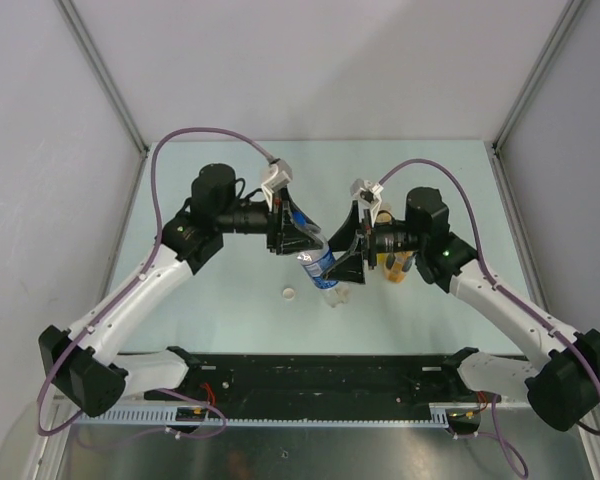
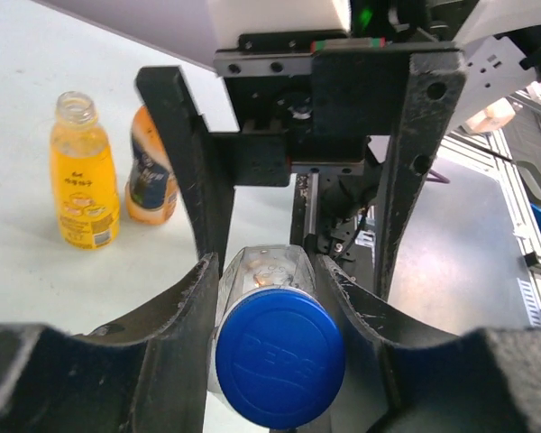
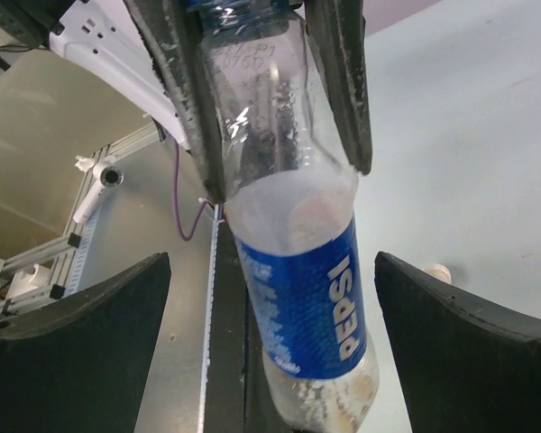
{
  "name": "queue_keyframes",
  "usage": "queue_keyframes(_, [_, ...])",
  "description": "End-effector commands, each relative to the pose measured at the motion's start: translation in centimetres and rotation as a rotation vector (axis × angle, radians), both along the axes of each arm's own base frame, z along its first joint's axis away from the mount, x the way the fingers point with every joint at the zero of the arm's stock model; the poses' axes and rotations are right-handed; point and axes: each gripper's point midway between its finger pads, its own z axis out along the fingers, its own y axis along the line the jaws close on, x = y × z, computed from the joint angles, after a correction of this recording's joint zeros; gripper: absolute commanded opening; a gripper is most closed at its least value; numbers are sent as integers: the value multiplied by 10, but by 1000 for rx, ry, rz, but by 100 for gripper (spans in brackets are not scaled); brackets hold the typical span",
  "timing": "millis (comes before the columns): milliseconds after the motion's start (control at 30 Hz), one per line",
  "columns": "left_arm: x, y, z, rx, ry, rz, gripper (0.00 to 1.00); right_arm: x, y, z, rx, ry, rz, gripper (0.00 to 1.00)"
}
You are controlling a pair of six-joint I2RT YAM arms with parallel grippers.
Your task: Unscrew the bottle caps
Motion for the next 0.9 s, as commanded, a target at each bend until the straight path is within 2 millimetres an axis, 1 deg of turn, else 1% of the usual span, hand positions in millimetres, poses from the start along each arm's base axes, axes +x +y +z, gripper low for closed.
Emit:
queue_keyframes(0, [-14, -11, 25, -44, -64, -80, 39, -7, 8, 24, 57, -88, 75, 99])
queue_keyframes(133, [-16, -17, 26, -43, -59, -97, 40, -11, 13, 23, 59, -82, 94, 98])
queue_keyframes(233, [-18, -22, 27, -43, -61, -112, 40, -11, 15, 22, 61, -78, 102, 94])
queue_keyframes(400, [-18, -23, 33, -50, -81, -100, 40, -15, 16, 22, 66, -69, 128, 76])
queue_keyframes(500, [-16, -21, 36, -54, -102, -80, 44, -16, 16, 23, 69, -71, 130, 60])
queue_keyframes(567, [-16, -20, 40, -59, -117, -71, 49, -16, 15, 24, 70, -72, 128, 47])
queue_keyframes(633, [-17, -18, 44, -65, -136, -65, 58, -15, 15, 25, 71, -76, 125, 38])
queue_keyframes(700, [-17, -17, 47, -70, -154, -54, 69, -14, 15, 25, 72, -76, 118, 35])
queue_keyframes(833, [-13, -12, 58, -80, -193, -2, 93, -14, 16, 28, 78, -77, 111, 34])
queue_keyframes(867, [-13, -10, 62, -87, -209, 12, 96, -13, 16, 28, 79, -77, 108, 34])
